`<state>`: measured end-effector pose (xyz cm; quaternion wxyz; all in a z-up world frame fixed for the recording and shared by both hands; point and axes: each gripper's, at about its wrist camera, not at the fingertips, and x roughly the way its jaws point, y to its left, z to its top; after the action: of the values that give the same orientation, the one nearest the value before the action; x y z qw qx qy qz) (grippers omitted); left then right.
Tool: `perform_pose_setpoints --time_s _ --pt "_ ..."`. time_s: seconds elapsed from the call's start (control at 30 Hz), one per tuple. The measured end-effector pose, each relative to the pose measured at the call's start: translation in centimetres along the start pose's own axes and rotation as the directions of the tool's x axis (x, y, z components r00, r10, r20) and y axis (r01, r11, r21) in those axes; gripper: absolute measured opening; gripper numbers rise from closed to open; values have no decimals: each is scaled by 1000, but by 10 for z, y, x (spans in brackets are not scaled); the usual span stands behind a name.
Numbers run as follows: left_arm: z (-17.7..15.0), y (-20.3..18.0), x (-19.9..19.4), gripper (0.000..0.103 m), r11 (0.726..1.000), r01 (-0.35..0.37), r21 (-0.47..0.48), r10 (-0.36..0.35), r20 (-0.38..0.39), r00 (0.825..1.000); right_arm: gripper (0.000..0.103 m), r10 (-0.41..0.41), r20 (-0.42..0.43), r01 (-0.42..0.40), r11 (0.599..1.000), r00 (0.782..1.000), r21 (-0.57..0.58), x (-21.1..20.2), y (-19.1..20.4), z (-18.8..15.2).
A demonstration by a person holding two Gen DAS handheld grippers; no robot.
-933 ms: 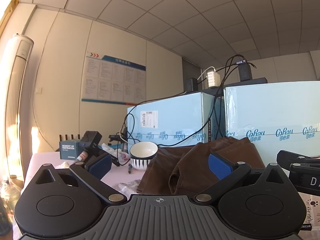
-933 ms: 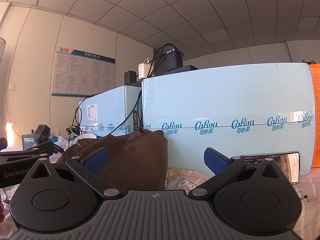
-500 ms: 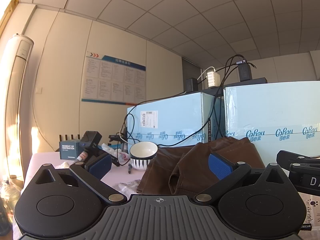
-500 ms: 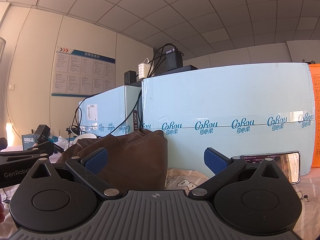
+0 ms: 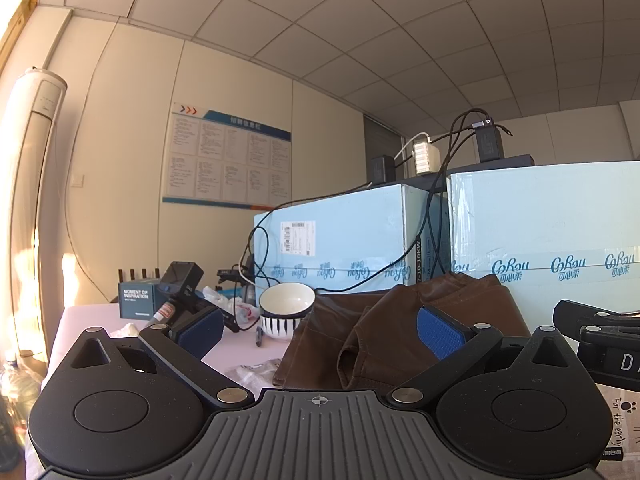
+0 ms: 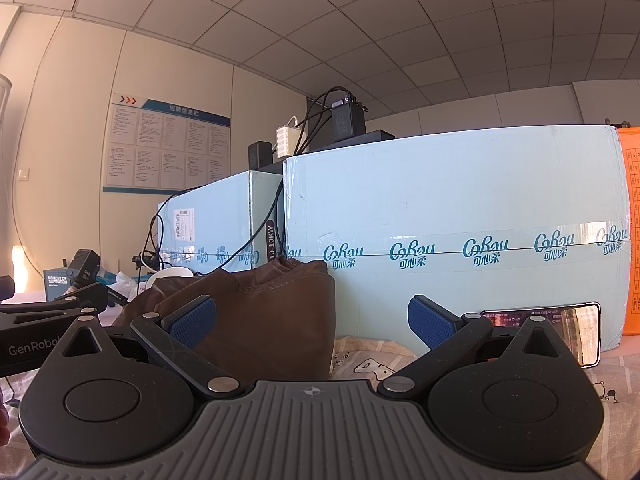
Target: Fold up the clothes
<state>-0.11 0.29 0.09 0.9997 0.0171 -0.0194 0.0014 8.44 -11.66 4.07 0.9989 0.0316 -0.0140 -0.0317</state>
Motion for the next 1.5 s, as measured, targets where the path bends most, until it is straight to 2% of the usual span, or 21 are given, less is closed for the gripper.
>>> perform_pose_setpoints --time_s 1.5 --pt "-1 -2 2 103 1000 -16 1 16 0 1000 103 0 0 0 1000 1000 0 0 0 0"
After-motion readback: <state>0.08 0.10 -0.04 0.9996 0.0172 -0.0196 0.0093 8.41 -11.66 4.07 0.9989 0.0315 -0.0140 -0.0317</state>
